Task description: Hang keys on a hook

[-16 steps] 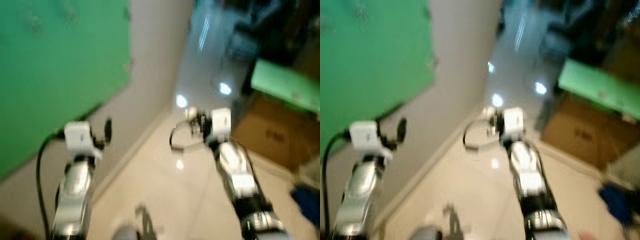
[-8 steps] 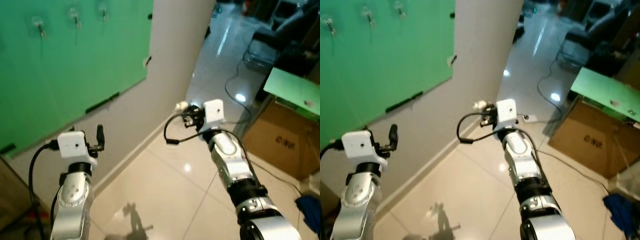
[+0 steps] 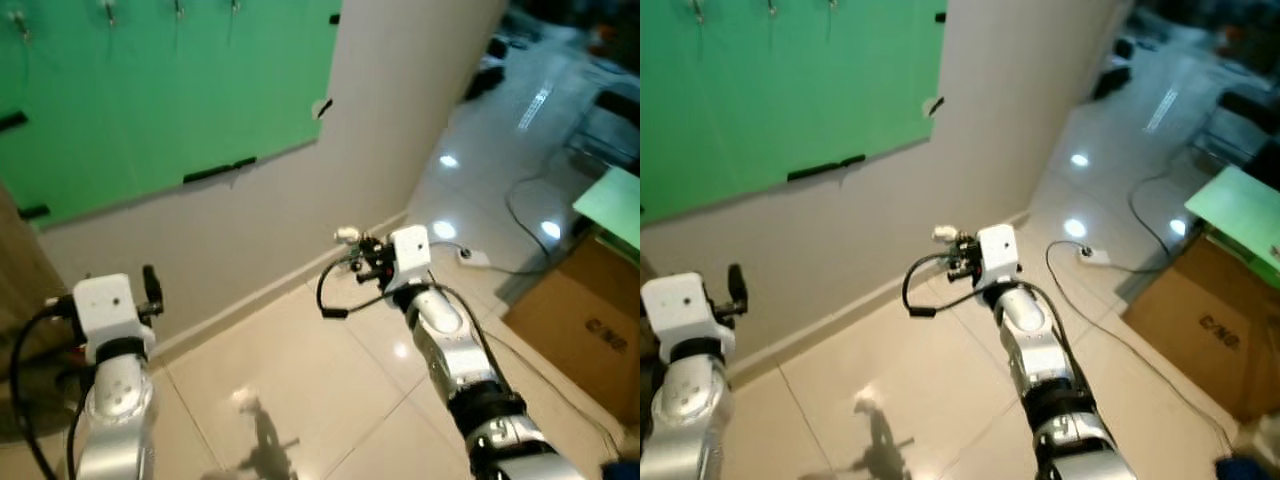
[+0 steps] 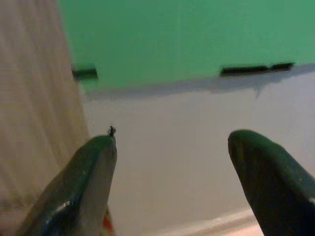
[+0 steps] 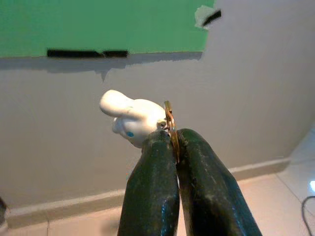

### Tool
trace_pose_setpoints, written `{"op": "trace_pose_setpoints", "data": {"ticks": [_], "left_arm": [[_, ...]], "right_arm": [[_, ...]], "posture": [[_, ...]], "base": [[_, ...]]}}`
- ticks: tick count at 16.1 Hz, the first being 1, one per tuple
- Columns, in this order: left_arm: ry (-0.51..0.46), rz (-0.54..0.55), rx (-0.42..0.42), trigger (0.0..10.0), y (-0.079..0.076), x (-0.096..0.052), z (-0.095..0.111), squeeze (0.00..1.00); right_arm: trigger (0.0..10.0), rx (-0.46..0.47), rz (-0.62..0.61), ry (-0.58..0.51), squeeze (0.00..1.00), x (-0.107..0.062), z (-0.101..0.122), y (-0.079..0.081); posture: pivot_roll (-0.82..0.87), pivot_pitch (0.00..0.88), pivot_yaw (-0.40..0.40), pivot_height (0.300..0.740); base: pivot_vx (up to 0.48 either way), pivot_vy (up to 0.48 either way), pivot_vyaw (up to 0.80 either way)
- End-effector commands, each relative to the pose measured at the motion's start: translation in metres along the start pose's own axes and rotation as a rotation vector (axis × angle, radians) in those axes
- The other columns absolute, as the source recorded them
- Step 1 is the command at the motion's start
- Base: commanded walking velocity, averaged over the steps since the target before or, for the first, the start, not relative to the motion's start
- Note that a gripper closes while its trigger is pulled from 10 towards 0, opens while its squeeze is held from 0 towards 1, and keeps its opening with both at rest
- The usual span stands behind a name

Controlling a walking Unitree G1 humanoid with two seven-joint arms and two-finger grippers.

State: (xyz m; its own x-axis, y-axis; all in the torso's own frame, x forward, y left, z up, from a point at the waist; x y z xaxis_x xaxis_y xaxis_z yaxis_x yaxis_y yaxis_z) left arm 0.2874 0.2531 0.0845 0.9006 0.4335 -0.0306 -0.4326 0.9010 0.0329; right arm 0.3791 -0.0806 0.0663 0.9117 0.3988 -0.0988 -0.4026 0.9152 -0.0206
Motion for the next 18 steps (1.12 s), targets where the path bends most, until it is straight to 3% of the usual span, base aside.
{"op": "trace_pose_setpoints", "data": {"ticks": [1, 2, 5, 6, 9, 10, 11, 13, 14, 15, 18], "left_arm": [[0.009, -0.014, -0.053, 10.0, -0.012, -0.001, -0.001, 0.0], [-0.007, -0.045, -0.078, 10.0, -0.018, 0.002, 0.005, 0.0], [-0.036, -0.19, -0.009, 10.0, -0.047, 0.005, 0.012, 0.0], [-0.034, -0.257, -0.073, 10.0, -0.057, 0.001, 0.016, 0.0], [-0.02, -0.324, -0.041, 10.0, -0.066, -0.006, 0.008, 0.0], [-0.032, -0.323, 0.003, 10.0, -0.061, -0.008, 0.005, 0.0], [-0.014, -0.255, 0.028, 10.0, -0.042, -0.011, -0.003, 0.0], [0.016, -0.234, 0.046, 10.0, -0.023, -0.022, -0.012, 0.0], [0.04, -0.22, 0.031, 10.0, -0.013, -0.02, -0.018, 0.0], [0.048, -0.198, -0.024, 10.0, -0.011, -0.015, -0.016, 0.0], [-0.013, -0.241, -0.003, 10.0, -0.026, -0.004, 0.002, 0.0]], "right_arm": [[0.0, -0.017, -0.035, 0.016, 0.0, -0.006, -0.005, -0.016], [0.0, -0.015, -0.052, 0.016, 0.0, -0.005, -0.004, -0.02], [0.0, -0.011, -0.102, -0.014, 0.0, -0.007, 0.003, -0.032], [0.0, -0.013, -0.106, -0.022, 0.0, -0.01, 0.003, -0.034], [0.0, -0.003, -0.073, -0.005, 0.0, -0.012, -0.005, -0.026], [0.0, 0.0, -0.058, 0.018, 0.0, -0.012, -0.012, -0.021], [0.0, 0.009, -0.051, 0.042, 0.0, -0.014, -0.02, -0.018], [0.0, 0.013, -0.026, 0.031, 0.0, -0.018, -0.018, -0.012], [6.2, -0.015, -0.019, 0.023, 0.0, -0.021, -0.019, -0.01], [10.0, -0.011, -0.042, 0.024, 0.0, -0.022, -0.02, -0.013], [10.0, 0.059, -0.085, -0.005, 0.0, -0.016, -0.011, -0.015]], "posture": [[0.12, 0.0, -0.128, 0.74], [0.12, 0.0, -0.118, 0.74], [0.07, 0.0, -0.052, 0.74], [0.06, 0.0, -0.043, 0.74], [0.07, 0.0, -0.062, 0.74], [0.07, 0.0, -0.075, 0.74], [0.08, 0.0, -0.093, 0.74], [0.08, 0.0, -0.09, 0.74], [0.09, 0.0, -0.084, 0.74], [0.09, 0.0, -0.081, 0.74], [0.08, 0.0, -0.068, 0.74]], "base": [[0.0, -0.48, 0.46], [0.0, 0.0, 0.46], [0.0, 0.0, 0.46], [0.0, 0.0, 0.46], [0.0, 0.0, 0.45], [0.0, 0.0, 0.45], [0.0, 0.0, 0.45], [0.0, 0.0, 0.45], [0.0, 0.0, 0.0], [0.0, 0.0, 0.0], [0.0, 0.0, 0.42]]}}
Point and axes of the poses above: a point about 5 cm out from each wrist's last joint towards the gripper, its own x axis pointing out of the wrist towards the gripper, its own z axis along the axis of the wrist's last joint, y = z × x, the point moved 6 cm from there along x, pointing out of the wrist towards the gripper, and after that the axes turned 3 degrees about -x, right-handed, at the moved point
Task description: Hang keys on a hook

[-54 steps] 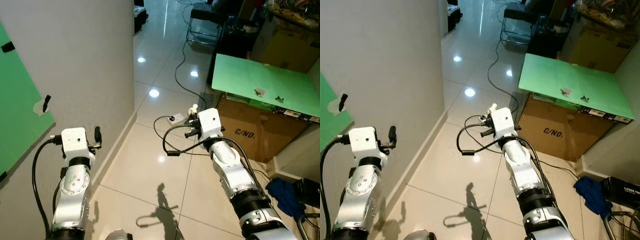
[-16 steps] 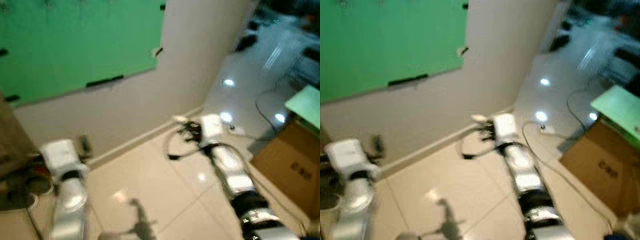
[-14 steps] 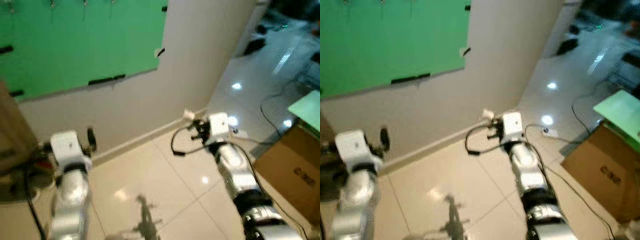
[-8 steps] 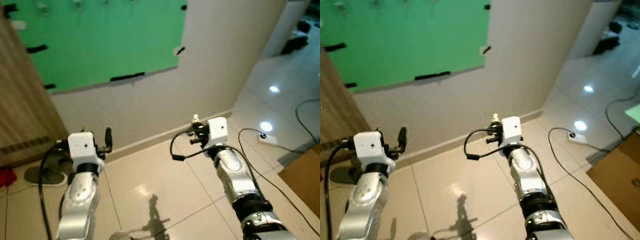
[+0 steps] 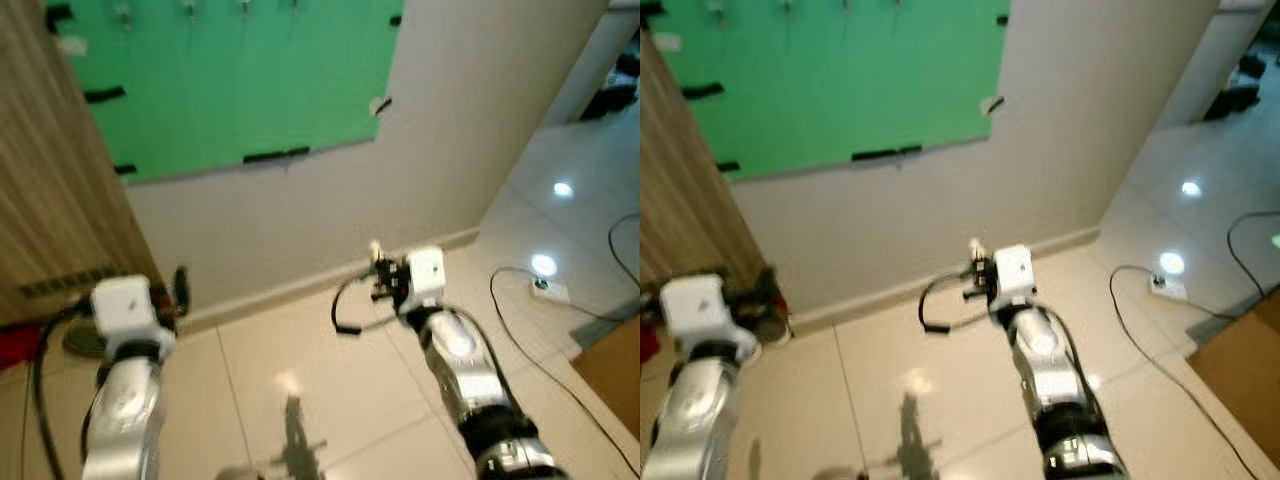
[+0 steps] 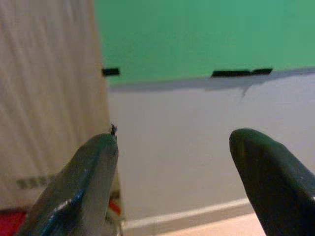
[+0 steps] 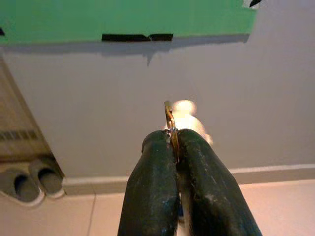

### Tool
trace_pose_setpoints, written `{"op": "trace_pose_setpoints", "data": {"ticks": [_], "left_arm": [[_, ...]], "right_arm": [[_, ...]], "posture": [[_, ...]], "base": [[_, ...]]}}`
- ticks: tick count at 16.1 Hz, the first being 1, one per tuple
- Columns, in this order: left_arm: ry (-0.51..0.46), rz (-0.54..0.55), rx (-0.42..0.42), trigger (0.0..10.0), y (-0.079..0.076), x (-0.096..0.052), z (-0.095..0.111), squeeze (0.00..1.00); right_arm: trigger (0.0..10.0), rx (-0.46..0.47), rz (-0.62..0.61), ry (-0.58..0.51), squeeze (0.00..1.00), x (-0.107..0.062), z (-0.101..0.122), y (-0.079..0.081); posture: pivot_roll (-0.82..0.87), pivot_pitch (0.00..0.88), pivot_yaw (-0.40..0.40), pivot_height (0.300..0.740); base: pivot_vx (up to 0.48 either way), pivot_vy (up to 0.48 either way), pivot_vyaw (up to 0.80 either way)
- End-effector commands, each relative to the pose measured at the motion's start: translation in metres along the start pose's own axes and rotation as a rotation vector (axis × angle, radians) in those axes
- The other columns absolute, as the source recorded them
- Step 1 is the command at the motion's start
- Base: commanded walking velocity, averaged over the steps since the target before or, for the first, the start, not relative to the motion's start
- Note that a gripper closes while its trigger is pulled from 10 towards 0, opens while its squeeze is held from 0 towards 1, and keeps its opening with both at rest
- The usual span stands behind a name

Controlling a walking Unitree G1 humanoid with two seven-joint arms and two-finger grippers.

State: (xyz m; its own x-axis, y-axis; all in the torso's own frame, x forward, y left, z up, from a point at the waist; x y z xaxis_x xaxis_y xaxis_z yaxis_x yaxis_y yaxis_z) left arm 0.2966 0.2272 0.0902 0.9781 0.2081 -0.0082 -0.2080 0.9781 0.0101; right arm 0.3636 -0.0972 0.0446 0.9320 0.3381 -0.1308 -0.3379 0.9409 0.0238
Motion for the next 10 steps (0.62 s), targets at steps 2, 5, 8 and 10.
{"op": "trace_pose_setpoints", "data": {"ticks": [2, 5, 8, 10], "left_arm": [[0.02, 0.033, 0.0, 10.0, 0.006, 0.002, -0.006, 0.0], [0.027, 0.07, 0.039, 10.0, 0.011, 0.006, -0.005, 0.0], [0.012, 0.072, 0.047, 10.0, 0.01, 0.012, 0.001, 0.0], [0.012, 0.077, 0.058, 10.0, 0.01, 0.014, 0.001, 0.0]], "right_arm": [[10.0, 0.015, -0.044, -0.036, 0.0, 0.005, 0.016, -0.011], [10.0, -0.009, -0.033, -0.052, 0.0, 0.012, 0.024, -0.008], [10.0, -0.009, -0.03, -0.061, 0.0, 0.018, 0.03, -0.004], [10.0, -0.009, -0.027, -0.062, 0.0, 0.019, 0.031, -0.002]], "posture": [[0.08, 0.0, -0.063, 0.74], [0.08, 0.0, -0.058, 0.74], [0.09, 0.0, -0.045, 0.74], [0.09, 0.0, -0.043, 0.74]], "base": [[0.0, 0.0, 0.65], [0.0, -0.308, 0.59], [0.0, -0.465, 0.55], [0.0, -0.465, 0.53]]}}
Point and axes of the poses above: a point about 5 cm out from each wrist's last joint towards the gripper, its own x axis pointing out of the wrist towards the gripper, its own z axis along the axis of the wrist's last joint, y = z × x, the point moved 6 cm from there along x, pointing out of the wrist towards the gripper, and after that the axes turned 3 degrees about -x, right-handed, at the moved point
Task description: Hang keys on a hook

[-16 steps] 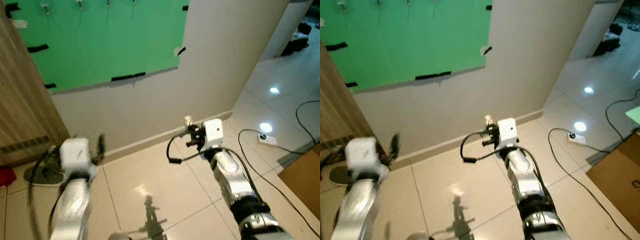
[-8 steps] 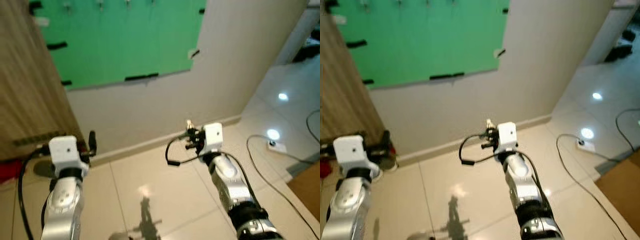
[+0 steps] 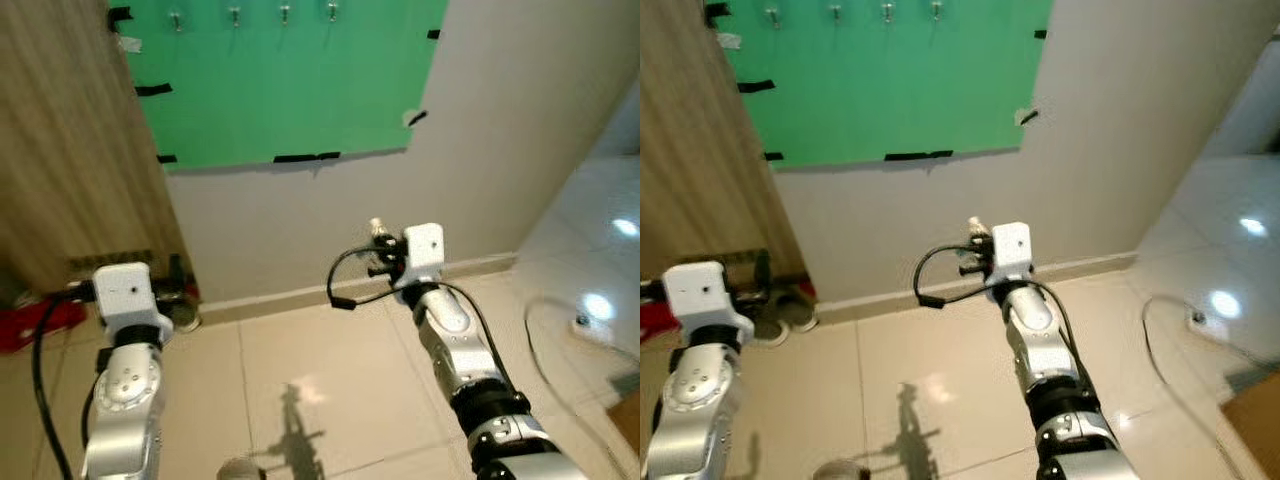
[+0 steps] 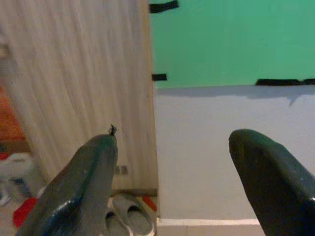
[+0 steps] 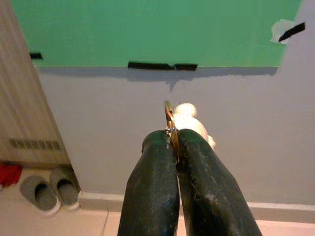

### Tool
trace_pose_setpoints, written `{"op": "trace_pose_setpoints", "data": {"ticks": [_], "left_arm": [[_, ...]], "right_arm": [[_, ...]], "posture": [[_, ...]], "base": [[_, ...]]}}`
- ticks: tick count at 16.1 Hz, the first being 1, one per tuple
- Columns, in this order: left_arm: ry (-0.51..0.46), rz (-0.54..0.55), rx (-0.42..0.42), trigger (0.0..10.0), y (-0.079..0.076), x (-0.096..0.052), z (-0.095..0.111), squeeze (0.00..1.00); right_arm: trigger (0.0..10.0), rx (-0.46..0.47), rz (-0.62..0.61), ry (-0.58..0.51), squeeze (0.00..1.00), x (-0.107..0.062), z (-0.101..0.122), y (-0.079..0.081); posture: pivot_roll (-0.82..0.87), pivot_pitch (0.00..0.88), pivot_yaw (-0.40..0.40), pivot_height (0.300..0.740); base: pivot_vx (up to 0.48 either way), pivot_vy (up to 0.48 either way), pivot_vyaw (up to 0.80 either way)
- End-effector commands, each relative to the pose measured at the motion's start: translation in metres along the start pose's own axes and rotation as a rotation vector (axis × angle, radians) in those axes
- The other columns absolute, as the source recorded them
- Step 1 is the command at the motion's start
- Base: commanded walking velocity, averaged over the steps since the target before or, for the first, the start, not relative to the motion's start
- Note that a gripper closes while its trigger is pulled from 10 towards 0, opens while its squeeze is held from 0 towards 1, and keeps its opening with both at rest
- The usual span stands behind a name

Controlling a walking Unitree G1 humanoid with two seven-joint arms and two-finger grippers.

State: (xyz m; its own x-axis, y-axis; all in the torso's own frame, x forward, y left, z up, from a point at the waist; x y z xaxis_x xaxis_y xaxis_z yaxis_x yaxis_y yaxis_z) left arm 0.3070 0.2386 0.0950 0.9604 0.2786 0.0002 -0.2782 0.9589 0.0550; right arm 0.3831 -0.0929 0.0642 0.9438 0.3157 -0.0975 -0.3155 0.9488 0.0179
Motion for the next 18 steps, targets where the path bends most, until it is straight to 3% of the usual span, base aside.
{"op": "trace_pose_setpoints", "data": {"ticks": [1, 4, 7, 8, 9, 10, 11, 12, 15, 16, 18], "left_arm": [[0.025, 0.032, 0.026, 10.0, 0.006, 0.003, -0.004, 0.0], [0.061, 0.101, 0.055, 10.0, 0.018, 0.004, -0.01, 0.0], [0.082, 0.046, -0.001, 10.0, 0.021, -0.011, -0.018, 0.0], [0.115, 0.006, 0.073, 10.0, 0.024, -0.031, -0.021, 0.0], [0.147, 0.026, 0.132, 10.0, 0.029, -0.037, -0.025, 0.0], [0.122, -0.081, 0.205, 10.0, 0.019, -0.06, -0.023, 0.0], [0.114, -0.113, 0.15, 10.0, 0.015, -0.071, -0.023, 0.0], [0.129, -0.068, 0.055, 10.0, 0.017, -0.069, -0.023, 0.0], [0.06, -0.075, 0.048, 10.0, 0.009, -0.049, 0.0, 0.0], [0.046, -0.061, 0.046, 10.0, 0.011, -0.045, 0.006, 0.0], [0.108, 0.039, 0.121, 10.0, 0.03, -0.042, -0.011, 0.0]], "right_arm": [[10.0, -0.002, 0.004, -0.026, 0.0, 0.003, 0.007, 0.003], [10.0, -0.007, 0.035, -0.017, 0.0, 0.004, 0.005, 0.009], [10.0, -0.002, 0.002, 0.06, 0.0, -0.011, -0.02, -0.002], [10.0, -0.04, -0.05, 0.101, 0.0, -0.035, -0.04, -0.016], [10.0, -0.047, -0.063, 0.107, 0.0, -0.042, -0.044, -0.019], [10.0, -0.064, -0.084, 0.094, 0.0, -0.062, -0.047, -0.024], [10.0, -0.087, -0.102, 0.084, 0.0, -0.072, -0.046, -0.025], [10.0, -0.061, -0.127, 0.11, 0.0, -0.076, -0.05, -0.025], [10.0, -0.065, -0.146, 0.068, 0.0, -0.069, -0.039, -0.021], [10.0, -0.069, -0.198, 0.029, 0.0, -0.068, -0.029, -0.027], [10.0, -0.022, -0.382, -0.024, 0.0, -0.079, -0.015, -0.058]], "posture": [[0.09, 0.0, -0.041, 0.74], [0.09, 0.0, -0.045, 0.74], [0.1, 0.0, -0.05, 0.74], [0.11, 0.0, -0.05, 0.74], [0.11, 0.0, -0.05, 0.74], [0.11, 0.0, -0.046, 0.74], [0.11, 0.0, -0.045, 0.74], [0.11, 0.0, -0.044, 0.74], [0.1, 0.0, -0.037, 0.74], [0.1, 0.0, -0.04, 0.74], [0.09, 0.0, -0.047, 0.74]], "base": [[0.0, -0.465, 0.53], [0.0, -0.469, 0.53], [0.0, 0.0, 0.52], [0.0, 0.0, 0.0], [0.0, 0.0, 0.0], [0.0, 0.0, 0.0], [0.0, 0.0, 0.0], [0.0, 0.0, 0.0], [0.0, 0.0, 0.0], [0.0, 0.0, 0.0], [0.0, 0.0, 0.0]]}}
Point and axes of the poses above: a point about 5 cm out from each wrist's last joint towards the gripper, its own x axis pointing out of the wrist towards the gripper, its own z axis along the axis of the wrist's last joint, y = z × x, the point moved 6 cm from there along x, pointing out of the wrist towards the gripper, and after that the axes turned 3 degrees about -x, right-handed, at the moved point
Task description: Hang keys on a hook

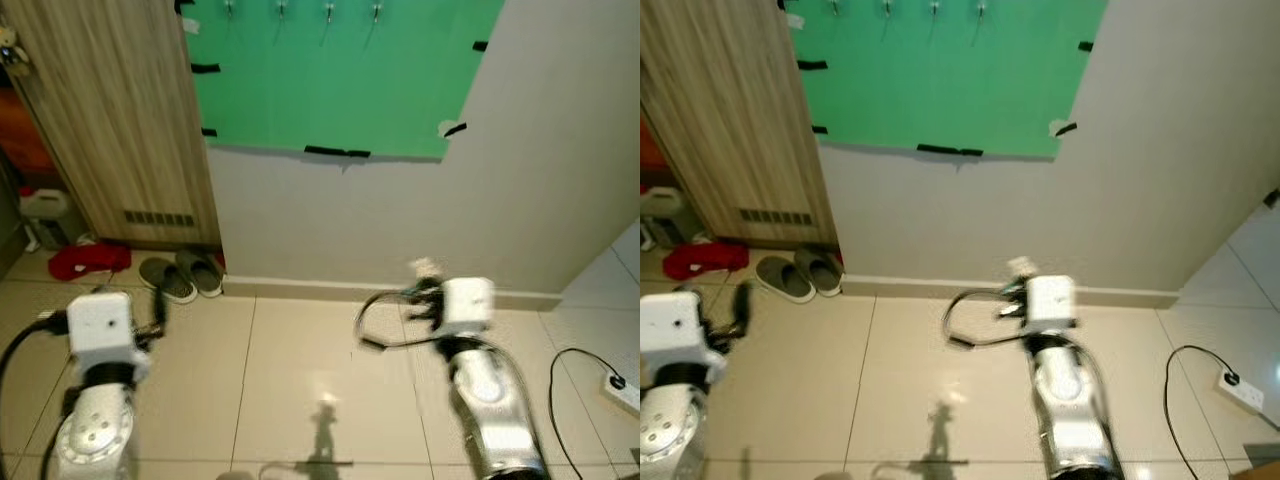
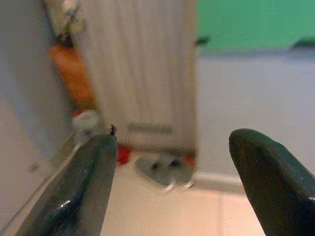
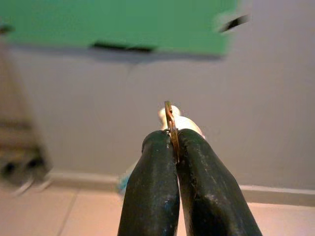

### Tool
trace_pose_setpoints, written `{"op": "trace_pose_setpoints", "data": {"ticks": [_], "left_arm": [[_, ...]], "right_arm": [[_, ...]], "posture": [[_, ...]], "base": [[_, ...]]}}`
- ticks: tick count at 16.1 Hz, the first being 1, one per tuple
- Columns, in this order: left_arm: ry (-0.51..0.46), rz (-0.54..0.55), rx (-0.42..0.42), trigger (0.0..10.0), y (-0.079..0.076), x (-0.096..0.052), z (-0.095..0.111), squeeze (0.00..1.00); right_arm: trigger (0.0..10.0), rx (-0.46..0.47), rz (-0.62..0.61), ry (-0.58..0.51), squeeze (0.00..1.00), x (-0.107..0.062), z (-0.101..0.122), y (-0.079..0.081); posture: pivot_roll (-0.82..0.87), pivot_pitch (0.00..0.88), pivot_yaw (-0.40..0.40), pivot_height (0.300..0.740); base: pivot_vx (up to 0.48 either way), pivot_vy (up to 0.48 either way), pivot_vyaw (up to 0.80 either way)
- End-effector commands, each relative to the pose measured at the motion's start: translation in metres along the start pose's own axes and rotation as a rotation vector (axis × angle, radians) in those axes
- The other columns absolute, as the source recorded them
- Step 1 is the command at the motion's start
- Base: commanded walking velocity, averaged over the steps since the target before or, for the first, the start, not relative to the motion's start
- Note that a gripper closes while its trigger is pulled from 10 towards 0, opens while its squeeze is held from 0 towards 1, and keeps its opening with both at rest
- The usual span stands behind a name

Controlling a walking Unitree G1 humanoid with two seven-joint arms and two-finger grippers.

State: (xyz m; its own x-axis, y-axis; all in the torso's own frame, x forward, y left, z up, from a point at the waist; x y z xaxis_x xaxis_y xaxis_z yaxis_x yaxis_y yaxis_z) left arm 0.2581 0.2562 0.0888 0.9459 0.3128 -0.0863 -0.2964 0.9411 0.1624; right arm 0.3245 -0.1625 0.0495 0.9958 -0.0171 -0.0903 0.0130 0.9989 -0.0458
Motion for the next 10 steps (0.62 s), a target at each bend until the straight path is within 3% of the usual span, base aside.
{"op": "trace_pose_setpoints", "data": {"ticks": [1, 4, 6, 7, 10], "left_arm": [[-0.054, -0.012, 0.019, 10.0, -0.007, 0.003, 0.0, 0.0], [-0.044, -0.105, -0.026, 10.0, -0.03, 0.007, 0.001, 0.0], [-0.121, -0.14, -0.059, 10.0, -0.04, 0.01, 0.022, 0.0], [-0.13, -0.133, -0.102, 10.0, -0.039, 0.012, 0.026, 0.0], [-0.153, -0.137, -0.135, 10.0, -0.04, 0.02, 0.035, 0.0]], "right_arm": [[10.0, 0.053, -0.086, 0.012, 0.0, 0.001, -0.001, -0.021], [10.0, -0.04, -0.005, -0.001, 0.0, 0.005, -0.001, -0.007], [10.0, -0.003, -0.101, -0.003, 0.0, 0.006, 0.001, -0.02], [10.0, -0.004, -0.086, 0.0, 0.0, 0.007, 0.001, -0.017], [10.0, -0.056, 0.034, -0.069, 0.0, 0.02, 0.02, 0.009]], "posture": [[0.09, 0.0, -0.047, 0.74], [0.08, 0.0, -0.045, 0.74], [0.07, 0.0, -0.045, 0.74], [0.07, 0.0, -0.045, 0.74], [0.07, 0.0, -0.048, 0.74]], "base": [[0.0, 0.0, 0.0], [0.0, 0.0, 0.0], [0.0, 0.0, 0.0], [0.0, 0.0, 0.0], [0.469, 0.0, 0.0]]}}
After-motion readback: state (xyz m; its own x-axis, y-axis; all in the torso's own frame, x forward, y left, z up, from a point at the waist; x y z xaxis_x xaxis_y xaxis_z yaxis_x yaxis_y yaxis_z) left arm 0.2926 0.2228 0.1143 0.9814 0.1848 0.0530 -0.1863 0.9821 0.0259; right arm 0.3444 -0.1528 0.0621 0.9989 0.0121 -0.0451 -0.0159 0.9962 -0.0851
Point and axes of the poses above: a point about 5 cm out from each wrist's last joint towards the gripper, its own x axis pointing out of the wrist towards the gripper, its own z axis along the axis of the wrist's last joint, y = z × x, the point moved 6 cm from there along x, pointing out of the wrist towards the gripper, and after that the axes turned 3 degrees about -x, right-handed, at the moved point
